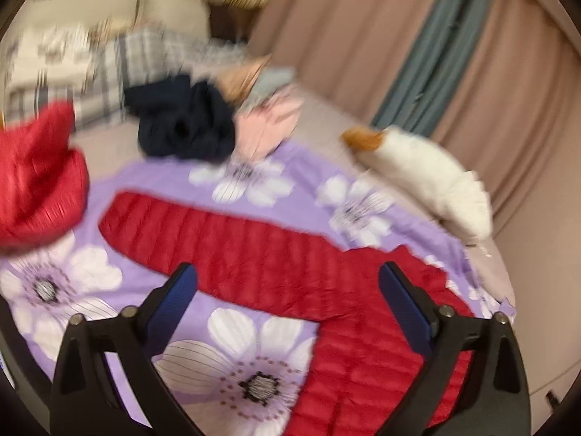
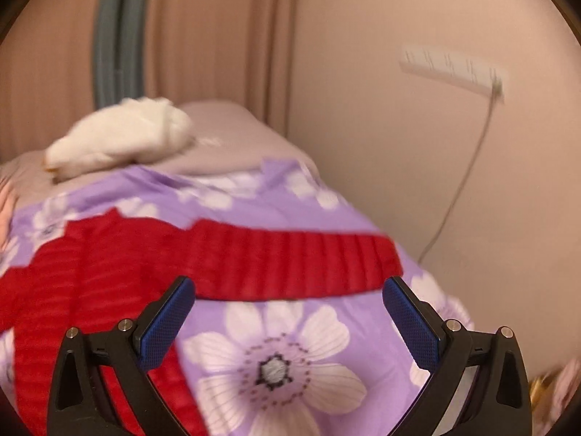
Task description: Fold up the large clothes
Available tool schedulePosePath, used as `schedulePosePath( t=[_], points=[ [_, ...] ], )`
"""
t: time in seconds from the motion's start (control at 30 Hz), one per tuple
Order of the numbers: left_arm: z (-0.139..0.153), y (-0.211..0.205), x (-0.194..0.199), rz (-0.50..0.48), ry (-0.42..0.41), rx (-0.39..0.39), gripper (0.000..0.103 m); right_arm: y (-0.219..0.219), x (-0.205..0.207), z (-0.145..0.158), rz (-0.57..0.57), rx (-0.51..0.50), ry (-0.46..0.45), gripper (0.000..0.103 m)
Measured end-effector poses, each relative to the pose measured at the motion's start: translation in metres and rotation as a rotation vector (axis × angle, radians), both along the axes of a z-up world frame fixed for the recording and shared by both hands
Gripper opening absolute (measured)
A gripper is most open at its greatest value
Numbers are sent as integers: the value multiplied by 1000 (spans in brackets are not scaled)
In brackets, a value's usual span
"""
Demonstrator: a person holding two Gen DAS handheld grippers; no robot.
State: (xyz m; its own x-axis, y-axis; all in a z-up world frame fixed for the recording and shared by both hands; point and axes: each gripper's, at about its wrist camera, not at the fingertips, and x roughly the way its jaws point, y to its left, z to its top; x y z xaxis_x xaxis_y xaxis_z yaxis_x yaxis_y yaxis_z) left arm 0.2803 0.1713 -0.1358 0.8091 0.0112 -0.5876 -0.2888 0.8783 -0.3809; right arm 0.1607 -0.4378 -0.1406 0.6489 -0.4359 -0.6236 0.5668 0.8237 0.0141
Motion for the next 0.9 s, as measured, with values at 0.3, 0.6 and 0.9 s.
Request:
schedulePosePath(
  t=[0.3, 0.6, 0.9],
  points=[
    [-137, 105, 60, 208, 278, -262, 85, -100, 16, -57, -250, 115, 131, 103],
    [-162, 133, 79, 277, 209, -413, 39, -150, 7, -107, -355, 371, 63, 98],
    [-161, 135, 85, 310, 236, -295, 22, -179, 11, -148, -385, 685, -165, 55]
  ],
)
